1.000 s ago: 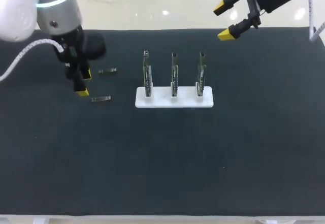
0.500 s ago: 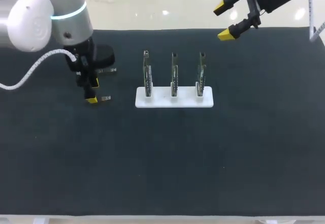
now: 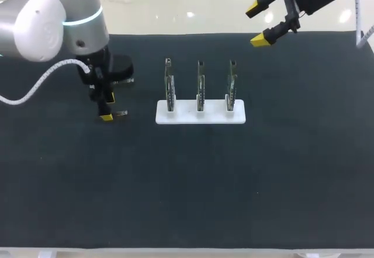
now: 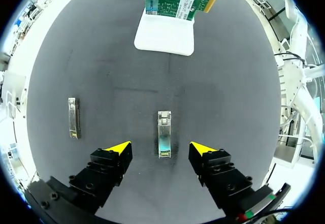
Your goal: Pick up the optical module with the left hand, and insert it into the network port with the right hand.
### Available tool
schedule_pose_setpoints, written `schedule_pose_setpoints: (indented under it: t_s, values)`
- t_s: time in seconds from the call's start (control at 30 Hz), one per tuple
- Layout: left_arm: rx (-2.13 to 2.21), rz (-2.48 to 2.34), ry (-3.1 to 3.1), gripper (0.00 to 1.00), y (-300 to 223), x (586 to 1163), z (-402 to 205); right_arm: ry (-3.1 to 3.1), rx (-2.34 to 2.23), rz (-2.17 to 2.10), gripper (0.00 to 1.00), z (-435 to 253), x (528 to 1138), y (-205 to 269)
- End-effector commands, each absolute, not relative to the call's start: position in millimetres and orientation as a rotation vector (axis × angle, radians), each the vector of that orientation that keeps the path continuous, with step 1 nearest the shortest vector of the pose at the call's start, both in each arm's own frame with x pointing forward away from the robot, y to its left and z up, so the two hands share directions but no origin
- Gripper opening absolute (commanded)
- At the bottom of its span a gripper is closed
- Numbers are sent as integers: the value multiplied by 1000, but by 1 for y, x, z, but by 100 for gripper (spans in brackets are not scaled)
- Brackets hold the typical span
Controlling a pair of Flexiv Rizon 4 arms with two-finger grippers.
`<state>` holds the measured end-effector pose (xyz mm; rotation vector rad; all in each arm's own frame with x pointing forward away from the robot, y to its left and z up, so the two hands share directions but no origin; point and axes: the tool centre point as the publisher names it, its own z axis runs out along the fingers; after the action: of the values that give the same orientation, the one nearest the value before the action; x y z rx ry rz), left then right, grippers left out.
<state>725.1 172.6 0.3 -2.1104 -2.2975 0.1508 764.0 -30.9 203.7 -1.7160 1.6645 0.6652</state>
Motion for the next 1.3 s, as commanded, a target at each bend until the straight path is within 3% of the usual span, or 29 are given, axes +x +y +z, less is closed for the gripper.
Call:
schedule_pose_setpoints:
  t_s: [0.03, 0.6, 0.67, 0.9, 1.0, 1.03, 1.1, 1.13, 1.17, 1.3]
  values:
    - [-2117, 142, -2319, 100, 176, 720, -1, 1662, -1715, 666, 100, 203, 764, -31]
    - [-2108, 80, -2371, 100, 171, 720, -10, 1662, -1715, 666, 100, 203, 764, -31]
    - [-2108, 76, -2372, 96, 172, 720, -11, 1662, -1715, 666, 100, 203, 764, -31]
    - [-2110, 67, -2370, 95, 173, 721, -13, 1662, -1715, 666, 100, 203, 764, -31]
    - [-2117, 69, -2370, 86, 173, 721, -13, 1662, -1715, 666, 100, 203, 764, -31]
    - [-2119, 69, -2369, 73, 173, 721, -13, 1662, -1715, 666, 100, 203, 764, -31]
    - [-2121, 67, -2370, 62, 173, 721, -13, 1662, -1715, 666, 100, 203, 764, -31]
    - [-2122, 67, -2370, 47, 173, 721, -13, 1662, -1715, 666, 100, 203, 764, -31]
    - [-2123, 67, -2371, 41, 173, 721, -13, 1662, -1715, 666, 100, 203, 764, -31]
    - [-2123, 63, -2371, 42, 173, 720, -14, 1662, -1715, 666, 100, 203, 764, -31]
